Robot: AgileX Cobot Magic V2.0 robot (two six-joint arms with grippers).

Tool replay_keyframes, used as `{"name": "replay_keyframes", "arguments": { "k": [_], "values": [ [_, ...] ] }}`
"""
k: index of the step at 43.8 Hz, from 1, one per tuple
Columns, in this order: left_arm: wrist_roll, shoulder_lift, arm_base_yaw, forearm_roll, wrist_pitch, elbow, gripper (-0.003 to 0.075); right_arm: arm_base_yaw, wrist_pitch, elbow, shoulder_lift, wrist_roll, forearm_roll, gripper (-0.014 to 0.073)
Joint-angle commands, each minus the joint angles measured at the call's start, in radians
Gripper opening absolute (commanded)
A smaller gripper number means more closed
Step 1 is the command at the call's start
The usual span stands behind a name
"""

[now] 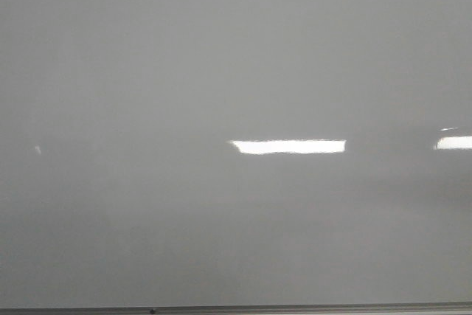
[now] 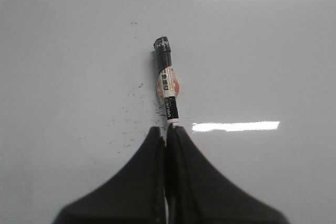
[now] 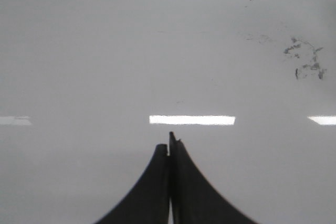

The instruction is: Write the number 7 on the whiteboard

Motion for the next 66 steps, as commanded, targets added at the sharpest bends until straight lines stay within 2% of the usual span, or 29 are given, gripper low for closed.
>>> {"name": "replay_keyframes", "arguments": {
  "k": [1, 36, 46, 55, 66],
  "values": [
    [-0.002, -0.014, 0.003, -0.009, -0.083, 0.014, -0.0021, -0.008, -0.084, -0.002, -0.018, -0.008, -0.011, -0.0067],
    [-0.002, -0.014, 0.003, -0.009, -0.085, 0.014, -0.0021, -0.008, -0.087, -0.002, -0.018, -0.008, -0.011, -0.0067],
    [-0.002, -0.014, 0.003, -0.009, -0.177, 0.011, -0.0021, -0.008, -0.087, -0.016, -0.018, -0.008, -0.011, -0.0067],
    [-0.075, -0.010, 0.003, -0.009, -0.196, -0.070, -0.0020, -0.008, -0.007, -0.138, -0.014, -0.008, -0.011, -0.0067],
    [-0.078, -0.005, 0.003, -0.009, 0.004, -0.323, -0.0021, -0.008, 0.169, -0.375, 0.114, -0.008, -0.011, -0.0067]
  ]
}}
